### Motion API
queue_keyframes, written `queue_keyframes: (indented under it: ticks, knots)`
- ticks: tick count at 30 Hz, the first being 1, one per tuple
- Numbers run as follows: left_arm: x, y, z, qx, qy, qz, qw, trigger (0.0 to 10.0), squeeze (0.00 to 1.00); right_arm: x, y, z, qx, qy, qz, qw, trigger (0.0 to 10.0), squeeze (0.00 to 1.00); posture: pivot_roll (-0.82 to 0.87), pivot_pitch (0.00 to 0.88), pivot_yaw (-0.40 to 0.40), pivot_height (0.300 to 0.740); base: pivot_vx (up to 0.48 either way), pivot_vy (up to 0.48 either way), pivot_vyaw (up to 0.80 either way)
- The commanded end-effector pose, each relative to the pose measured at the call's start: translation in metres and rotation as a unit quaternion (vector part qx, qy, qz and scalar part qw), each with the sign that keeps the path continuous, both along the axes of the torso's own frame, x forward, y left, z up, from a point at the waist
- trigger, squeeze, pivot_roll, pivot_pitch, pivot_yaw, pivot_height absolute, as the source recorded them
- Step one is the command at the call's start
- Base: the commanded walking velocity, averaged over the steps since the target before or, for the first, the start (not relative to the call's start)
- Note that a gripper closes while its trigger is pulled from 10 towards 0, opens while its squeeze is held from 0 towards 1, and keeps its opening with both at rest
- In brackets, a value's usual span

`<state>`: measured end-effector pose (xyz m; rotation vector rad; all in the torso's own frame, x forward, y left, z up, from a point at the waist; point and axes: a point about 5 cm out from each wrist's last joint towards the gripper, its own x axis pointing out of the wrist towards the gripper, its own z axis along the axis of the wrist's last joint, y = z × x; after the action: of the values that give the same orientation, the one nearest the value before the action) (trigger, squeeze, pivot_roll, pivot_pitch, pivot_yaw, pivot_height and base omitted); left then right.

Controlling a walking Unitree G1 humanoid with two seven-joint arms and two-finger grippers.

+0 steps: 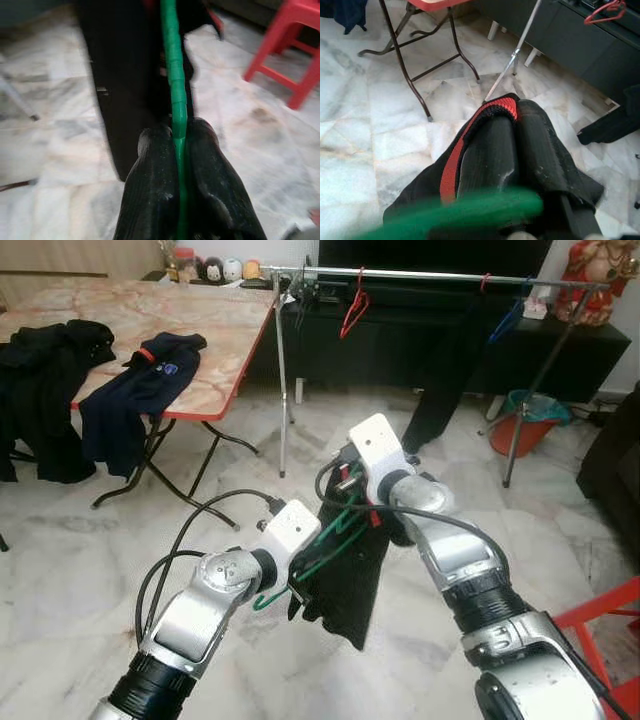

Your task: Hang hanger

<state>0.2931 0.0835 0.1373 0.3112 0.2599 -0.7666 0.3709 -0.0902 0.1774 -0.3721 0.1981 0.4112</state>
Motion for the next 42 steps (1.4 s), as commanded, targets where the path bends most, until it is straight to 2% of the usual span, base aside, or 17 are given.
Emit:
queue_keyframes:
  ticks: [1,2,7,12,14,18,22,24,27,42]
  knots:
    - [0.005,0.002,0.009,-0.005,-0.034,0.017,0.999,10.0,0.0,0.003,-0.003,0.011,0.001,-0.011,0.0,1.0,10.0,0.0,0.16,0.0,-0.038,0.74,0.0,0.0,0.0]
    - [0.008,0.004,0.01,-0.009,-0.042,0.037,0.998,10.0,0.0,0.001,-0.001,0.01,0.0,-0.008,0.01,1.0,10.0,0.0,0.16,0.0,-0.038,0.74,0.0,0.0,0.0]
    - [0.014,0.007,0.017,-0.038,-0.054,0.067,0.996,10.0,0.0,-0.002,0.003,0.006,0.004,-0.001,0.021,1.0,10.0,0.0,0.16,0.0,-0.038,0.74,0.0,0.0,0.0]
    - [0.01,-0.001,0.017,-0.073,-0.05,0.034,0.996,10.0,0.0,-0.007,0.012,0.006,0.029,0.01,0.041,0.999,10.0,0.0,0.15,0.0,-0.036,0.74,0.0,0.0,0.0]
    - [0.007,-0.005,0.017,-0.08,-0.049,0.021,0.995,10.0,0.0,-0.01,0.017,0.011,0.06,0.017,0.049,0.997,10.0,0.0,0.15,0.0,-0.038,0.74,0.0,0.0,0.0]
    - [0.011,-0.007,0.018,-0.09,-0.054,0.034,0.994,10.0,0.0,-0.014,0.025,0.016,0.082,0.021,0.062,0.994,10.0,0.0,0.15,0.0,-0.039,0.74,0.0,0.0,0.0]
    - [0.014,-0.007,0.019,-0.087,-0.06,0.047,0.993,10.0,0.0,-0.017,0.027,0.017,0.081,0.021,0.067,0.994,10.0,0.0,0.15,0.0,-0.039,0.74,0.0,0.0,0.0]
    - [0.021,-0.003,0.021,-0.085,-0.069,0.085,0.99,10.0,0.0,-0.019,0.03,0.016,0.062,0.019,0.072,0.995,10.0,0.0,0.14,0.0,-0.039,0.74,0.0,0.0,0.0]
    - [0.025,-0.001,0.026,-0.096,-0.082,0.105,0.986,10.0,0.0,-0.021,0.031,0.012,0.046,0.02,0.073,0.996,10.0,0.0,0.15,0.0,-0.041,0.74,0.0,0.0,0.0]
    - [0.026,-0.003,0.032,-0.143,-0.099,0.109,0.979,10.0,0.0,-0.023,0.029,0.009,0.035,0.025,0.067,0.997,10.0,0.0,0.14,0.0,-0.043,0.74,0.0,0.0,0.0]
